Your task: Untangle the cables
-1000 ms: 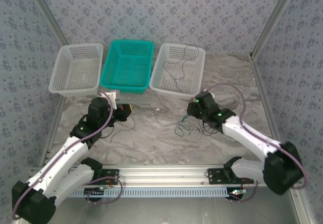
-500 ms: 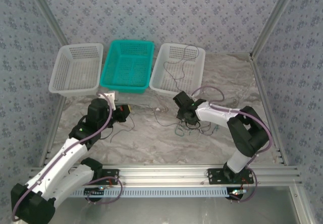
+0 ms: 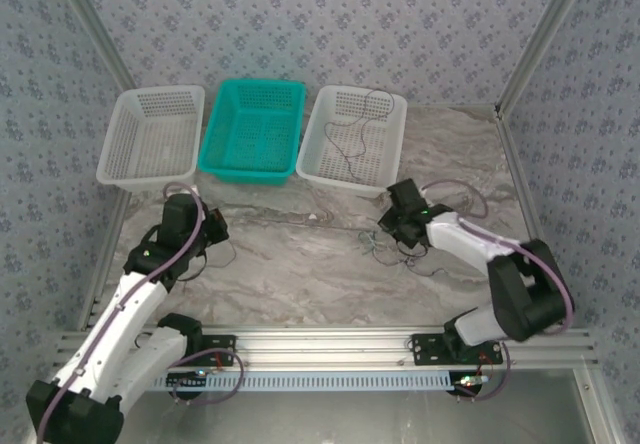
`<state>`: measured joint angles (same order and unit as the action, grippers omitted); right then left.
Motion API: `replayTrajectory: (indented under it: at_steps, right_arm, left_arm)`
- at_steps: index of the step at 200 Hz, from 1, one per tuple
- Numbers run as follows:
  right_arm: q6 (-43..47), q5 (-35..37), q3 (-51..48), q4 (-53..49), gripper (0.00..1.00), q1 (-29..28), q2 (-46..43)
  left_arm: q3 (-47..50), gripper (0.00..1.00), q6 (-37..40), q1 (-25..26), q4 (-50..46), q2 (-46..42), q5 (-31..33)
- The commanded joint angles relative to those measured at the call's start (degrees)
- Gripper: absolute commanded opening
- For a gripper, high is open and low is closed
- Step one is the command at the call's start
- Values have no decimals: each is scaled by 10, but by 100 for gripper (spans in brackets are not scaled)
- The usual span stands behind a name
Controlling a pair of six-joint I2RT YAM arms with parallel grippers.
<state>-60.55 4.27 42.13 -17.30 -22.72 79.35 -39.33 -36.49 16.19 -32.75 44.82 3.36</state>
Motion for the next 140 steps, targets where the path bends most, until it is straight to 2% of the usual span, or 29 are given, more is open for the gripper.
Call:
replayTrajectory:
  at_steps: [1,58,78,85,97,110,118,128,140]
  right_arm:
    - [62,94,-48,-87,0,104,-42]
    - [83,37,-85,-93,0,317,-143]
    - [97,10,-89,-83,0,360,-171]
    - [111,-5,-88,-70,0,359,-179]
    - [145,-61,-92,-28,0,339,-187]
    - [180,-108,-86,-8,0,299,-184]
    - [201,-116,-76,-13,0,267,-181]
    - [214,-102,-59,-30,0,229,-181]
    - [219,-70,-43,-48,0,191,-186]
  left_arm:
    - [-25,0,-15,-79,-54,-14,129]
    - [-7,0,-34,-155,-57,-27,121]
    - [0,0,-35,-168,-73,-28,109]
    - [6,0,-31,-168,-65,-28,95]
    - [25,0,-14,-169,-15,-30,27]
    - [54,0,17,-167,67,-32,-118]
    - [72,0,21,-160,124,-35,-182]
    - [83,7,27,-133,175,-42,-218]
    - [82,19,59,-79,212,-54,-233]
